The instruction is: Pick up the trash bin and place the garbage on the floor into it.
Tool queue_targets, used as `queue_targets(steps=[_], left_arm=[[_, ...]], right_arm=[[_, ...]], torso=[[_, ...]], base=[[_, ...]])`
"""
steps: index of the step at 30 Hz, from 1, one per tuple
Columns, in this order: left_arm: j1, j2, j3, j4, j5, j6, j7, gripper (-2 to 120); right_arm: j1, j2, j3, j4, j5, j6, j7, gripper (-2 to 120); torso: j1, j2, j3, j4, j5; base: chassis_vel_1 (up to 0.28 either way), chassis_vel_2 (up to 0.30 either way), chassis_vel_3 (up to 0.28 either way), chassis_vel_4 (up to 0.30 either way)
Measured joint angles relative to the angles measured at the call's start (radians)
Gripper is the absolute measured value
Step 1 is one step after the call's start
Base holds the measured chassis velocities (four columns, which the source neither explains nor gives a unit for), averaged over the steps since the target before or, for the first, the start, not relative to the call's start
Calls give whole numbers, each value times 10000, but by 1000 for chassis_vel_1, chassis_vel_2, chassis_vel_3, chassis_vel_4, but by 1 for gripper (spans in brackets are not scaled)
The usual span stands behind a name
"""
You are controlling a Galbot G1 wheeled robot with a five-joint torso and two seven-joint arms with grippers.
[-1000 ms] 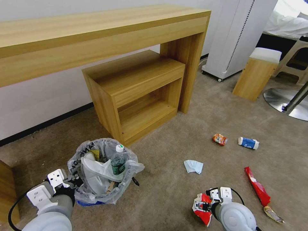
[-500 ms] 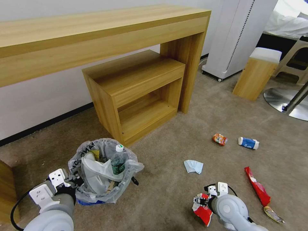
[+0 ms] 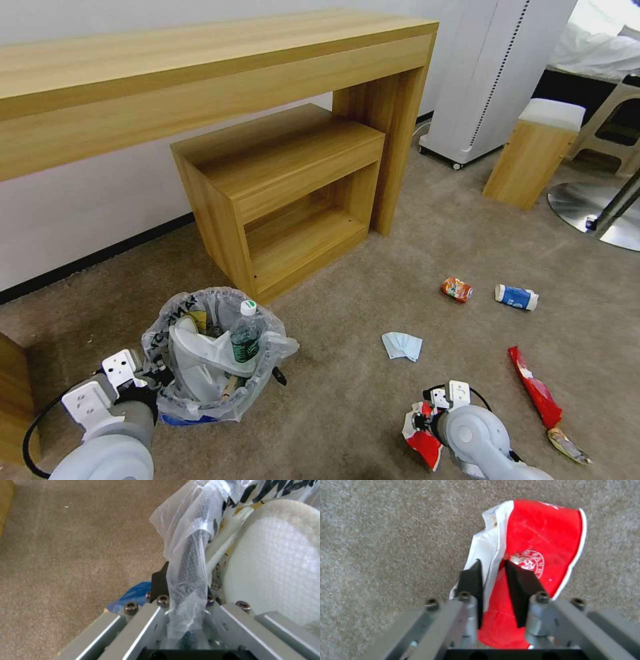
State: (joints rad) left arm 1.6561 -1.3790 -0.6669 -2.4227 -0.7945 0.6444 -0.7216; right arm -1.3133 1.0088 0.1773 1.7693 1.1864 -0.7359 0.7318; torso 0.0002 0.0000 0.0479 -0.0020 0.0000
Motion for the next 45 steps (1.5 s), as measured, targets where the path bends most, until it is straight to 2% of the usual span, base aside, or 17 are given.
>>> queue_targets(steps=[3,9,13,19,20,23,24,28,29,30,33,34,35,37,38,41,45], left_arm=[[1,3,6,1,2,1,0,0],[31,7,9,1,5,3,-4,0],[52,29,-4,-2,6,4,-5,0],[33,1,60,51,28,10,-6,0],[33,1,60,51,28,10,-6,0],[19,-64,179,64,84,16,-9,0],[19,-64,179,64,84,16,-9,0],[26,-99,213,64,87,20,-28,0],[35,-108,210,69,99,21,-33,0],[35,-108,210,69,99,21,-33,0],[48,-125,200,76,118,23,-35,0],[48,-125,200,76,118,23,-35,0],[52,-129,188,76,121,23,-37,0],[49,-128,163,76,123,25,-37,0],[49,-128,163,76,123,25,-37,0],[27,-140,189,83,142,29,-38,0],[70,-174,305,63,218,43,-39,0]], right_arm=[[-29,-35,30,47,-163,3,-90,3],[-93,-77,71,207,-542,9,-293,0],[-160,-180,268,759,-1447,674,-1259,0],[55,-755,859,2851,-651,813,-2885,0],[55,-755,859,2851,-651,813,-2885,0],[321,-1053,938,3572,-873,939,-4706,0],[321,-1053,938,3572,-873,939,-4706,0],[486,-1154,863,4007,-1120,1307,-6215,0],[568,-1221,694,4041,-1598,2178,-7769,0],[568,-1221,694,4041,-1598,2178,-7769,0],[780,-1251,552,3776,-2097,3351,-10383,0],[780,-1251,552,3776,-2097,3351,-10383,0],[883,-1250,549,3685,-2190,3708,-11537,0],[1052,-1233,491,3538,-2300,4310,-12899,0],[1052,-1233,491,3538,-2300,4310,-12899,0],[1499,-1094,143,3094,-2546,5429,-13832,0],[1975,-874,-532,2656,-2583,6311,-14126,0]], torso=[[0,0,-1,0,0],[0,0,-1,-1,0],[0,0,0,0,2],[-1,0,-1,1,-1],[-1,0,-1,1,-1],[0,0,-1,0,0],[0,0,-1,0,0],[0,0,0,0,-1],[-1,0,0,0,0],[-1,0,0,0,0],[0,0,0,1,2],[0,0,0,1,2],[0,0,0,1,1],[0,0,0,0,1],[0,0,0,0,1],[0,0,0,-1,0],[0,0,0,1,1]], base=[[0,0,0,0],[0,0,0,0],[0,0,0,0],[0,0,0,0],[0,0,0,0],[0,0,0,0],[0,0,0,0],[0,0,0,0],[0,0,0,0],[0,0,0,0],[0,0,0,0],[0,0,0,0],[0,0,0,0],[0,0,0,0],[0,0,0,0],[0,0,0,0],[0,0,0,0]])
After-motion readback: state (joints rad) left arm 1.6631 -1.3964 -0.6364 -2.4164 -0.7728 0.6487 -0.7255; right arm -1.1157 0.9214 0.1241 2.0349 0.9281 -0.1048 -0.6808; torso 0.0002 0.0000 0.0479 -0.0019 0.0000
